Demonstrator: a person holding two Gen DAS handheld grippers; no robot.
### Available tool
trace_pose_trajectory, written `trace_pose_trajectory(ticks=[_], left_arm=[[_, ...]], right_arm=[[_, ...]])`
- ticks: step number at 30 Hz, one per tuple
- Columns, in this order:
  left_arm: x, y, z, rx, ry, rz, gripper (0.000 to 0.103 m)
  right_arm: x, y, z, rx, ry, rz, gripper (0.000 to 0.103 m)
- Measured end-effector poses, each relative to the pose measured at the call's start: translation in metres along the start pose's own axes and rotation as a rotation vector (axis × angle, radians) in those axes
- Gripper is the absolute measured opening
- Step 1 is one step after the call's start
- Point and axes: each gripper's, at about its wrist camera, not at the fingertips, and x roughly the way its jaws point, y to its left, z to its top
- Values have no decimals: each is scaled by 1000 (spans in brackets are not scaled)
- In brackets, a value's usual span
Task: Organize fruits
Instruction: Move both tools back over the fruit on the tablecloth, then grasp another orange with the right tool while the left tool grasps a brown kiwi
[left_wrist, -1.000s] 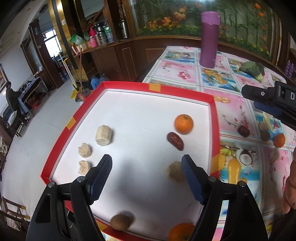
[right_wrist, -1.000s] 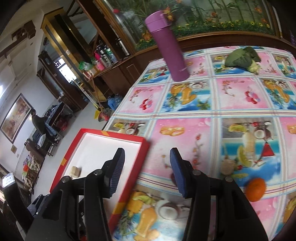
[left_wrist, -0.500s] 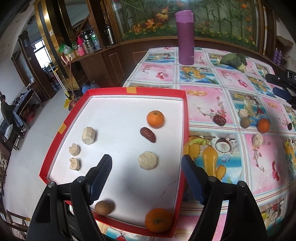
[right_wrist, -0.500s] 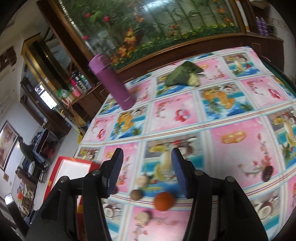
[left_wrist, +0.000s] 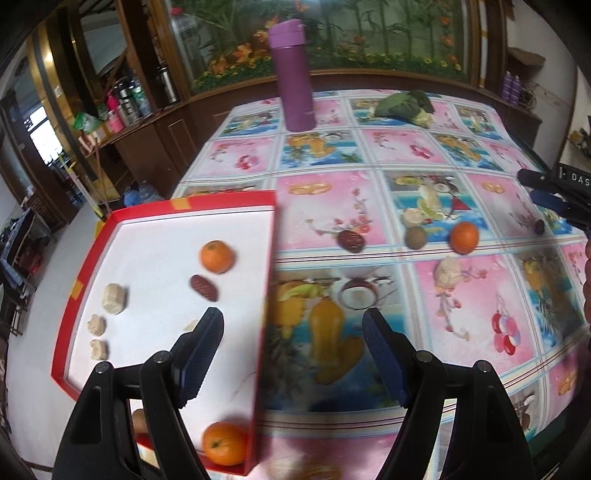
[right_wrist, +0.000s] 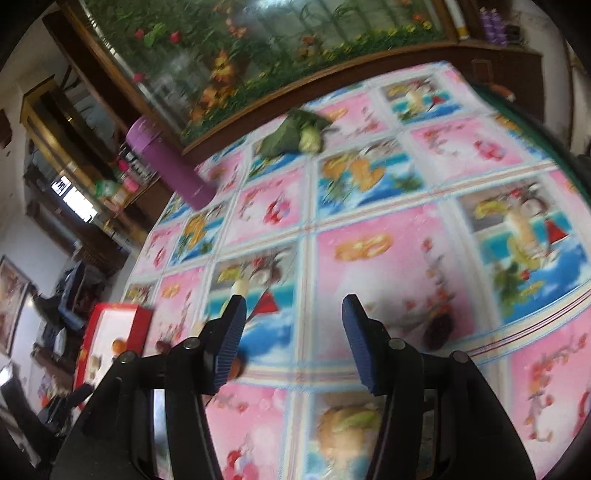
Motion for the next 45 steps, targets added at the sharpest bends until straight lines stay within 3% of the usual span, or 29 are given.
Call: trace_pose_trajectory(ticks=[3, 6, 21, 27, 30, 41, 45], left_arm=[[7, -12, 7, 30, 12, -12, 77], [10, -16, 15, 25, 14, -15, 77], [23, -17, 21, 23, 36, -29, 77], [29, -21, 23, 28, 54, -50, 77], [30, -25, 29, 31, 54, -63, 77], [53, -54, 50, 44, 82, -139, 77], [63, -61, 55, 24, 98, -172, 77]], right_arm=[[15, 16, -13, -39, 86, 82, 56], [25, 38, -26, -111, 123, 102, 56], [57, 62, -48, -186, 134, 3, 55], [61, 66, -51, -229, 120, -10, 37], [60, 69, -53, -245, 123, -14, 35], [38, 19, -27, -14, 59, -75, 35], [32, 6, -18, 37, 48, -61, 35]])
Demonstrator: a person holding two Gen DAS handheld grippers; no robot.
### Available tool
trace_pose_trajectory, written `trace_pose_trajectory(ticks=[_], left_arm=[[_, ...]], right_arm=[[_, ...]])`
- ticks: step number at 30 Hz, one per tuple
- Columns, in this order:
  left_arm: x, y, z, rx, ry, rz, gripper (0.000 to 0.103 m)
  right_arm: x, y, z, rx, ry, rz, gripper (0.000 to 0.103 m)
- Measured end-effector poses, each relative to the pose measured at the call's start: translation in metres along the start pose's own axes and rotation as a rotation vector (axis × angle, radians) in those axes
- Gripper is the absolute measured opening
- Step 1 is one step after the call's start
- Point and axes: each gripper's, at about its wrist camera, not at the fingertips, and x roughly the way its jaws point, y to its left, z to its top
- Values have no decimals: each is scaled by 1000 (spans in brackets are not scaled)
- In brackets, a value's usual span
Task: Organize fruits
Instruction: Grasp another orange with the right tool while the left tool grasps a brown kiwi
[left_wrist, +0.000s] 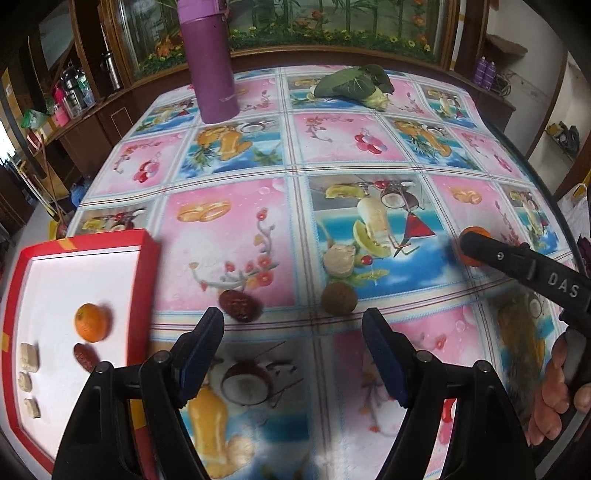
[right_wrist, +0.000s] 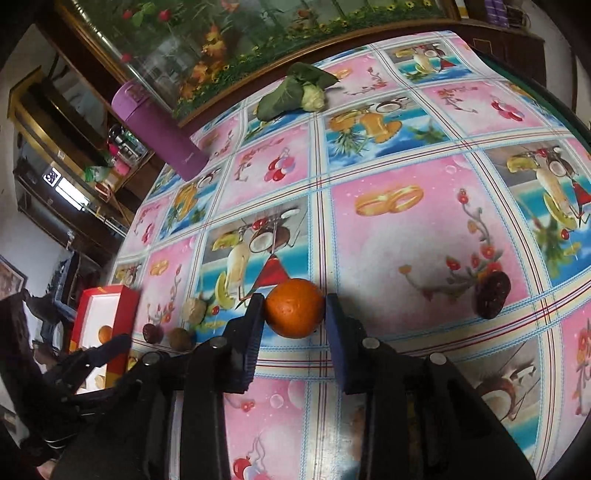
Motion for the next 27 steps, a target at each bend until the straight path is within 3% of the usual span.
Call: trace_pose_trajectory(ticks=[4, 7, 10, 15, 27], left_arm=[[10, -8, 5, 11, 6, -8, 75], [15, -14, 8, 25, -3, -13, 59], [24, -13, 9, 16, 32, -53, 36], [23, -16, 6, 30, 17, -63, 21], [-11, -2, 0, 9, -73, -37, 21]], right_arm=[[-1, 0, 1, -6, 2, -5, 35], [0, 3, 0, -16, 12, 5, 35], [1, 6, -1, -33, 12, 1, 35], [2, 7, -2, -39, 13, 4, 35], [3, 15, -5, -84, 8, -8, 35]])
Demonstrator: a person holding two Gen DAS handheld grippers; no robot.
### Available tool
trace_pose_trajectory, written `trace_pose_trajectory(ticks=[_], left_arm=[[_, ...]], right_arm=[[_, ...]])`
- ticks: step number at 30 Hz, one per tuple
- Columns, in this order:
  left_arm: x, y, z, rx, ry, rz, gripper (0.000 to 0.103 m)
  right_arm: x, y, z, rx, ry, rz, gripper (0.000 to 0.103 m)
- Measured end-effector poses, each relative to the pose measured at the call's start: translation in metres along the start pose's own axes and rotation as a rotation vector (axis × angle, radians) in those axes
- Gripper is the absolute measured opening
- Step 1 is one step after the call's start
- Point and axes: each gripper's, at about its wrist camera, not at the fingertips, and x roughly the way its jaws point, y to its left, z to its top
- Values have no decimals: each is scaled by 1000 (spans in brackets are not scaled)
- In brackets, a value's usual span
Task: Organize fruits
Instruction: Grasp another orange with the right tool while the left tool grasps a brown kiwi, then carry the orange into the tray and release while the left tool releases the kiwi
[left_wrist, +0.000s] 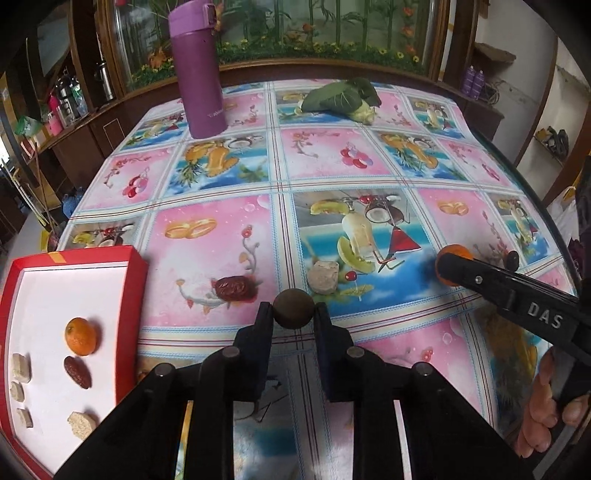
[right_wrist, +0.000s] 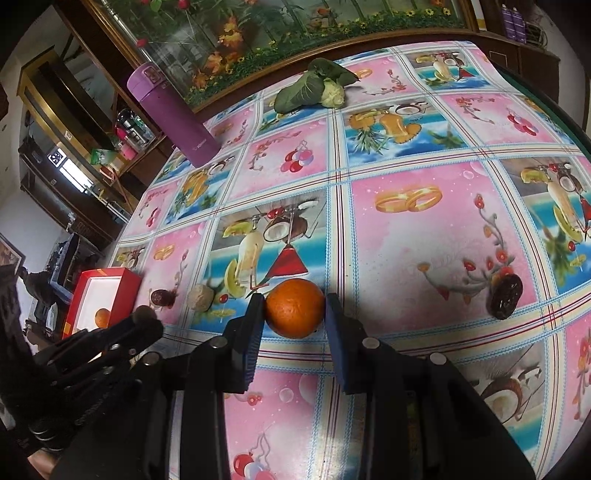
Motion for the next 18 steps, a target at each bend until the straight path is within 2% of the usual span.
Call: trace_pose_trajectory(ticks=[7, 12, 18], left_arm=[[-36, 19, -13, -34, -77, 10, 21], [-65, 46, -28, -88, -135, 30, 21], [-90, 88, -51, -161, -177, 82, 21]], right_arm=[[-2, 5, -1, -31, -28, -14, 35], [-7, 13, -2, -54, -75, -19, 35], [-7, 50, -14, -100, -102, 52, 35]])
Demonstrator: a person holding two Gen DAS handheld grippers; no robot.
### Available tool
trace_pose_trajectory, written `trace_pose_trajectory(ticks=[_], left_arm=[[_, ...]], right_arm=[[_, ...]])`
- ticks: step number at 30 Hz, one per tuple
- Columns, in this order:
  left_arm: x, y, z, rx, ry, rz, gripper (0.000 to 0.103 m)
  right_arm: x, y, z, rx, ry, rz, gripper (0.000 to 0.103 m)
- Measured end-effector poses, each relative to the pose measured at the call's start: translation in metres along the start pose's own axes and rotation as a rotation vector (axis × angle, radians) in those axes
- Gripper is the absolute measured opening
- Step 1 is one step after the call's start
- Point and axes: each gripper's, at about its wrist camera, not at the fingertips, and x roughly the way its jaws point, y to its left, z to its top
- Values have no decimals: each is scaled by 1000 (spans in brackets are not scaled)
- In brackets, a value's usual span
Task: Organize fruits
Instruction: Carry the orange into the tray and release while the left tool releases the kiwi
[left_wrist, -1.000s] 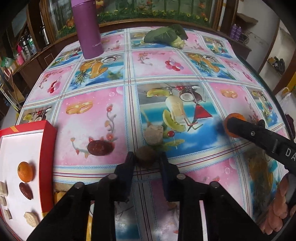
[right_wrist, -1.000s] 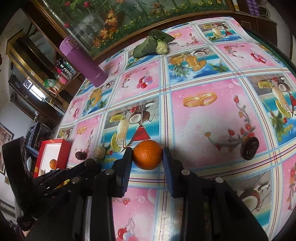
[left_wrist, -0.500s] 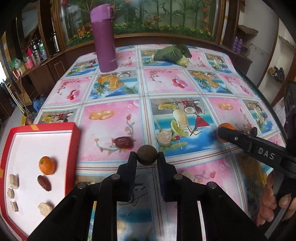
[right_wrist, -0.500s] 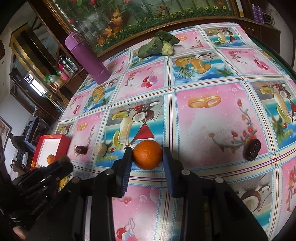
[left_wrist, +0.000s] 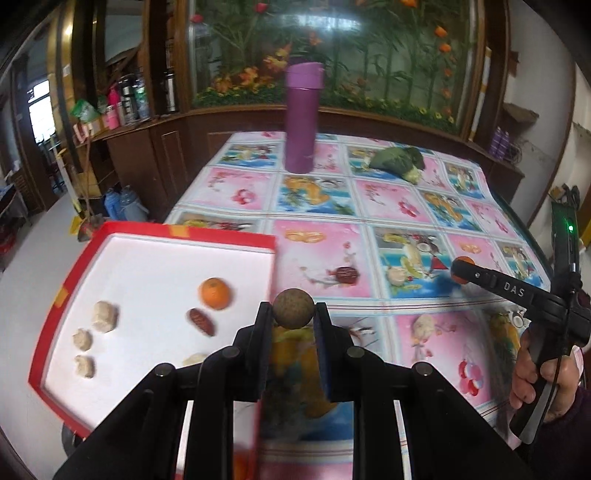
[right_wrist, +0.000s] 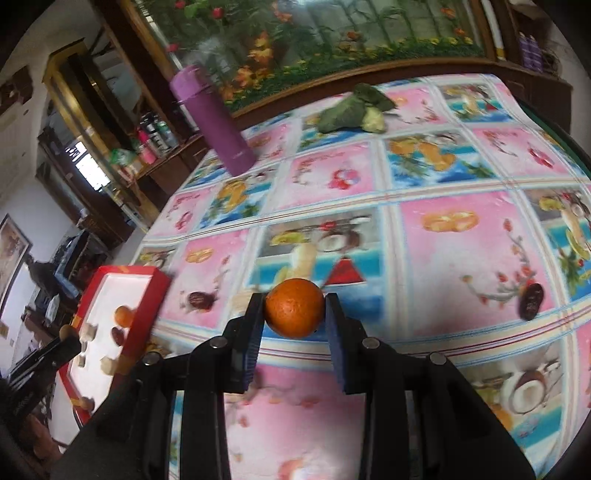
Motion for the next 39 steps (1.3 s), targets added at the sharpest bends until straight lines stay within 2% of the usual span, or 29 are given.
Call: trace_pose_trajectory(ticks=[11, 16, 24, 31, 35, 39], left_arm=[[-14, 96, -20, -153, -16, 161, 21], [-13, 125, -28, -198, -16, 205, 21], [-6, 165, -40, -266, -5, 282, 21], [3, 175, -46, -270, 18, 301, 21], [7, 175, -45, -259, 22, 314, 21], [9, 171, -48, -241, 29, 315, 21]], right_arm=[[29, 120, -29, -146, 18, 172, 35], [43, 166, -43, -185, 54, 250, 35], [69, 234, -74, -299, 202, 363, 35], [81, 257, -95, -394, 314, 380, 35], [82, 265, -109, -467, 324, 350, 35], [82, 264, -112, -487, 319, 333, 35]])
